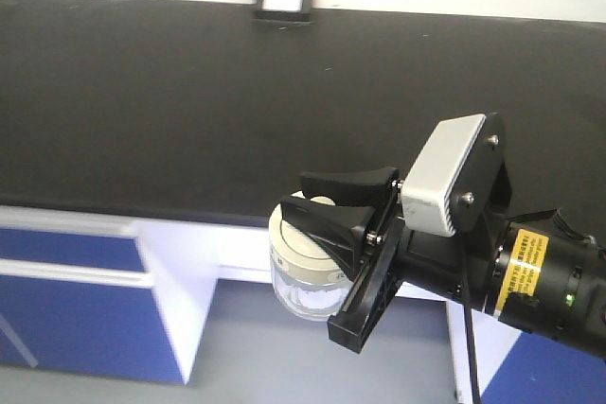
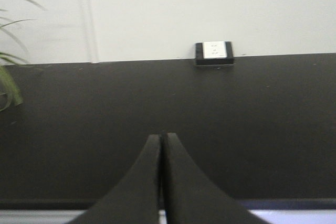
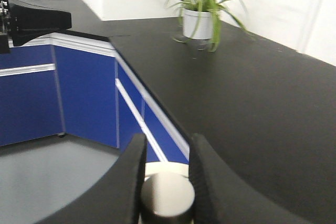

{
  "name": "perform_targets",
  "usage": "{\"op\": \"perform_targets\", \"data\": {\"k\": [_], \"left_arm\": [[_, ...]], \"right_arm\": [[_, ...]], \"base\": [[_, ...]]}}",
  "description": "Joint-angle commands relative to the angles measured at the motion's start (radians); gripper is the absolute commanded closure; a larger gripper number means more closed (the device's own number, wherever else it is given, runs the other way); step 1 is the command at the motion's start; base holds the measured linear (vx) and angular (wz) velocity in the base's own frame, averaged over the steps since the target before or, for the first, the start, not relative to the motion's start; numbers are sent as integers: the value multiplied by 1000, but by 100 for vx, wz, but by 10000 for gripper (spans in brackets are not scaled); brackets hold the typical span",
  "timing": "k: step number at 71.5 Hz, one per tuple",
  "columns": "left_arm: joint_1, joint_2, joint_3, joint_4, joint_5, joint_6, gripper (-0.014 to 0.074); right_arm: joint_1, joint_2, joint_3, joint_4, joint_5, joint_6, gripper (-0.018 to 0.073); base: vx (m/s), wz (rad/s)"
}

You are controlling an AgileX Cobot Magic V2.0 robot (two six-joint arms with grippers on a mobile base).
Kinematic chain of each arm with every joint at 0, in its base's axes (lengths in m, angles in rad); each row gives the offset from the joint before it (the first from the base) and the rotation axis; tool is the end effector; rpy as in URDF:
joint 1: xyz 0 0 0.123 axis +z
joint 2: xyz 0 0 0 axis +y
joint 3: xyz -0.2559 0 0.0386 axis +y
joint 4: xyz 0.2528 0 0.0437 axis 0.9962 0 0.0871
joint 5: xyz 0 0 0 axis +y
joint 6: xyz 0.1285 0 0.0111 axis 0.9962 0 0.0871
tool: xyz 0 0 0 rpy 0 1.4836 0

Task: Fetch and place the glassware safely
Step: 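Turn and approach the black benchtop with the jar held above it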

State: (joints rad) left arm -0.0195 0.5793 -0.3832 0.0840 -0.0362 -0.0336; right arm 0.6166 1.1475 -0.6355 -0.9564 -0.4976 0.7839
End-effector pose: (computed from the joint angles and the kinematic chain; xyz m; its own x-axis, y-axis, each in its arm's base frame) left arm 0.1920 -0.0041 0.2795 -0.0715 0.0517 -0.9961 0.0262 0.9984 0.0500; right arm 0.2074 0.2085 0.2720 -0.0047 -0.1277 -0.9918 -0.8540 0.5164 -0.0625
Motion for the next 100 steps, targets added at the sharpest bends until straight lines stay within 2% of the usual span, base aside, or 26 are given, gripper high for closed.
{"op": "perform_targets", "data": {"k": [1,39,100], "left_arm": [[-6,3,-25,-7,-73,-11,603],[-6,3,-25,-7,-73,-11,603],[-6,3,-25,-7,-73,-11,603]], "right_arm": [[1,-26,-30,33,-69,-8,559],[1,-26,-30,33,-68,-8,559],[1,-26,-30,33,-68,-8,559]], "base": [[21,-40],[21,-21],[12,1]]}}
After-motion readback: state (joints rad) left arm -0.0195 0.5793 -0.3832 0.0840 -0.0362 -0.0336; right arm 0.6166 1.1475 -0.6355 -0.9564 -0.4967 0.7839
